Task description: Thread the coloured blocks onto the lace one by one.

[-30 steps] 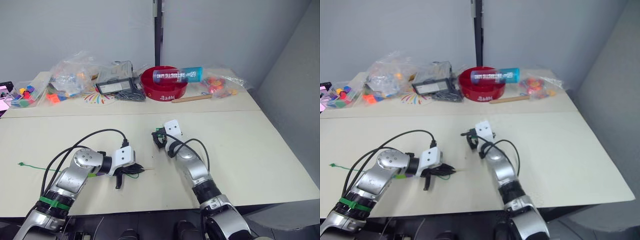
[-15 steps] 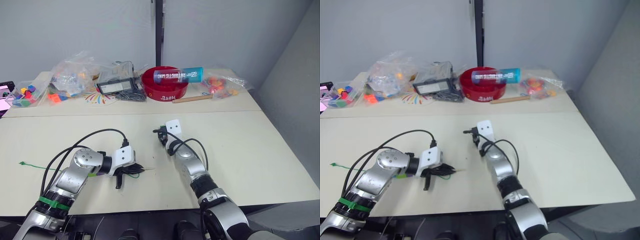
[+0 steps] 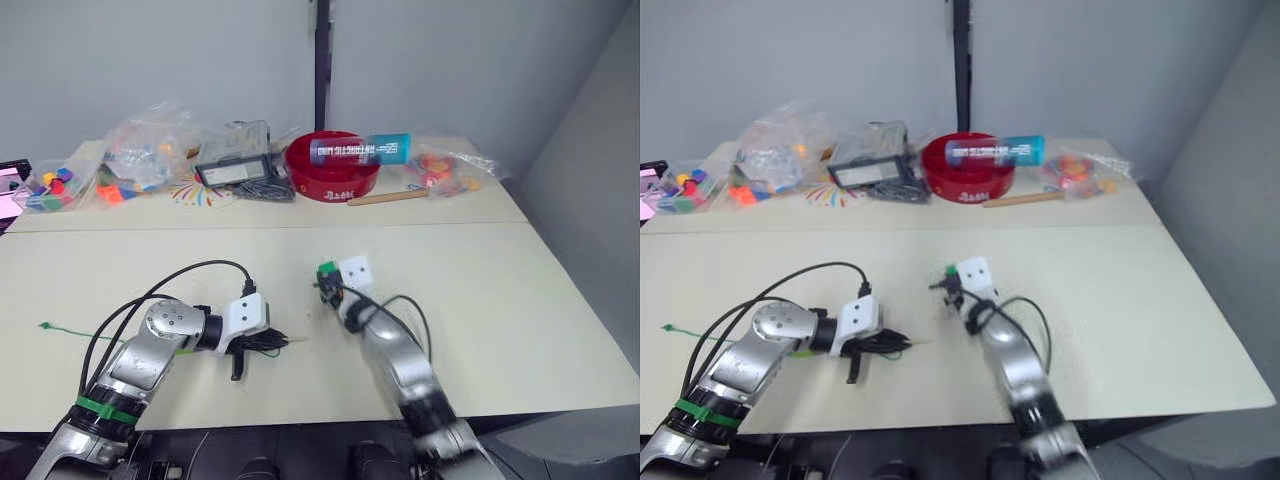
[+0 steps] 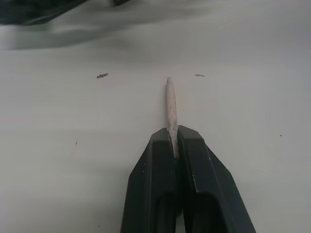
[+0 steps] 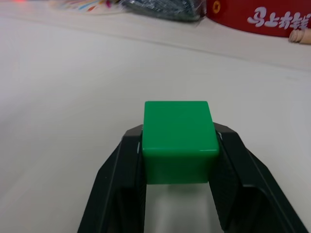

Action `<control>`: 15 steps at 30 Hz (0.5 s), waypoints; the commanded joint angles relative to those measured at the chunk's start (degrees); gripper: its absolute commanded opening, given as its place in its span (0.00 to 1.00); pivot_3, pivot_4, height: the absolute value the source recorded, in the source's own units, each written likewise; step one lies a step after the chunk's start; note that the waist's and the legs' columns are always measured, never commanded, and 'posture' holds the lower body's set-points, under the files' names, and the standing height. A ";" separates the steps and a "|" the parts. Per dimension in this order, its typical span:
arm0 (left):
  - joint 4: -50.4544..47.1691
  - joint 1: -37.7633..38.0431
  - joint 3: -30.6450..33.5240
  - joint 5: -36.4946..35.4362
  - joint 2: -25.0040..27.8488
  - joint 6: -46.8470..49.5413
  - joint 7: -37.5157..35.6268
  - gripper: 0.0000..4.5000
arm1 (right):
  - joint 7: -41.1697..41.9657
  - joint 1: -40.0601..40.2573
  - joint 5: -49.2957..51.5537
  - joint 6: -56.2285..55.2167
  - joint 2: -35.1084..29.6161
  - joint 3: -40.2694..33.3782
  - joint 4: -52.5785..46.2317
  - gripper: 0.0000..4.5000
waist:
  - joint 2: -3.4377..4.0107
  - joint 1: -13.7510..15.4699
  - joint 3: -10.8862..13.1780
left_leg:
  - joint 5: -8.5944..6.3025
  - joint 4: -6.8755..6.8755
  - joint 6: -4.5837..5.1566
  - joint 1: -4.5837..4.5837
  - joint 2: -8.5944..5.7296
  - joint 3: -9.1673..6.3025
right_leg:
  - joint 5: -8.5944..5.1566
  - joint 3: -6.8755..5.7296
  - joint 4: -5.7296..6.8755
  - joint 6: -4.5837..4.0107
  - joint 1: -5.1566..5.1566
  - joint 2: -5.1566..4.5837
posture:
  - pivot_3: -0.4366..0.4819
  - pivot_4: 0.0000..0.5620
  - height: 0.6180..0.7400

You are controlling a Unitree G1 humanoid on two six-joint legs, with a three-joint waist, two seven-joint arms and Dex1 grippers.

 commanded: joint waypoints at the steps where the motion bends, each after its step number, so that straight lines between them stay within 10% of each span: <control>1: -0.93 -0.01 0.82 -0.52 0.65 -1.09 -0.36 0.00 | 2.15 6.06 0.06 5.91 -2.94 2.92 -13.70 0.26 | 0.00 -0.20 0.00 | 0.00 0.00 0.00 0.01 0.01 0.04 | -0.01 0.01 -0.03 0.01 -0.01 0.01 | 0.48 0.27 0.92; 15: -0.69 -1.34 0.68 -0.84 0.53 -0.50 -1.53 0.00 | 2.96 12.71 4.74 16.06 -2.46 0.71 -14.87 0.26 | -0.11 -0.39 -0.06 | 0.11 0.00 -0.15 0.19 0.07 0.10 | -0.02 0.05 -0.08 0.01 0.11 0.11 | 0.48 0.27 0.92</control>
